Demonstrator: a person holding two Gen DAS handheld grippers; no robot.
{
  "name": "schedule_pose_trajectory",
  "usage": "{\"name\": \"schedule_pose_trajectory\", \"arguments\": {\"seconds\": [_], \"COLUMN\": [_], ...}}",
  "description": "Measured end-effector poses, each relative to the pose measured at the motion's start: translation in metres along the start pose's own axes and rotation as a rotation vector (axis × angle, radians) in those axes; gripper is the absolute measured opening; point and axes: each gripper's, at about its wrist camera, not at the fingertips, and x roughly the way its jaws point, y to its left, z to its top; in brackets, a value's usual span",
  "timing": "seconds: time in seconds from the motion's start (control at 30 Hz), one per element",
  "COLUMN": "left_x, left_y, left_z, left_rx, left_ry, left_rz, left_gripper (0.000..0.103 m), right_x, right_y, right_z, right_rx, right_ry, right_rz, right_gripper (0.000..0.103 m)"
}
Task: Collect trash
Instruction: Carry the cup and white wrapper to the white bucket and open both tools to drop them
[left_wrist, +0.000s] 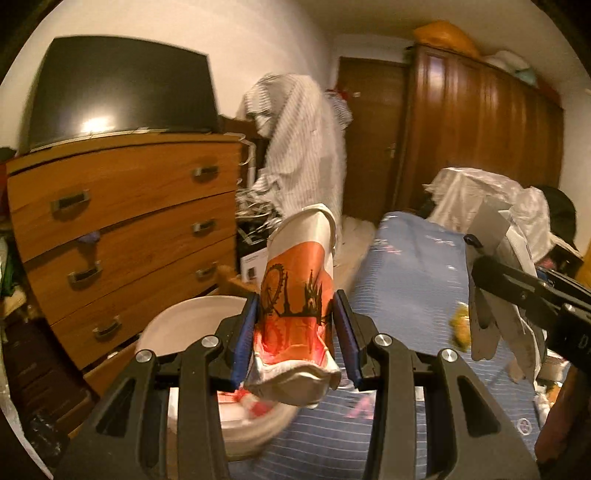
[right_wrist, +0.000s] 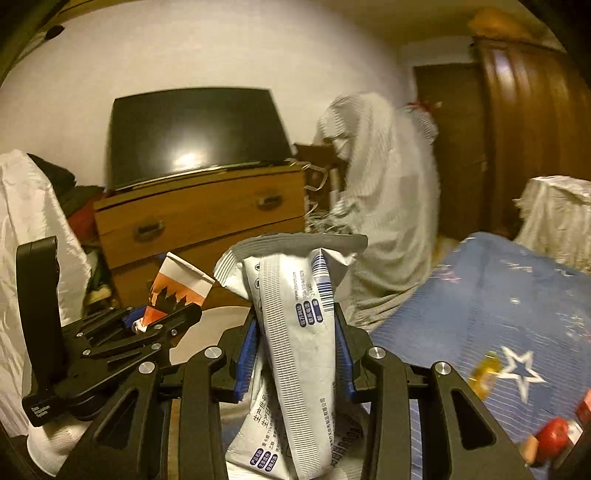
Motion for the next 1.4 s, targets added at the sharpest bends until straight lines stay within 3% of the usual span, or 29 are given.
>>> {"name": "schedule_pose_trajectory", "arguments": {"seconds": [0.3,0.5,0.6,0.83,1.4], "left_x": [0.057,0.095,0.109,0.135,0.152], "left_y": [0.068,0.097,0.109,0.121,0.132], "left_z": [0.001,-0.008,-0.012,-0.027,-0.037], "left_rx": [-0.054,-0.078,-0.085,-0.094,-0.105], "left_ry": [0.162,0.286,0.332,0.410,0.429], "left_rz": [0.044,0.050,0.053,0.060,0.070], "left_gripper": [0.040,0.040,0.040,0.041,0.043], "right_x": [0.140,0.224,0.248,0.276,0.283], "right_y": [0.044,0.056,0.052,0.048,0.036], "right_z": [0.030,0.019,0.010,-0.007,-0.017], "right_rx": [-0.007,-0.002,0.016,0.040,0.038], "right_ry": [0.232,0.416,0.473,0.533,0.542], "right_rz": [0.107,0.123,0.124,0.138,0.150], "right_gripper": [0.038,0.038,0.038,0.038,0.038]}}
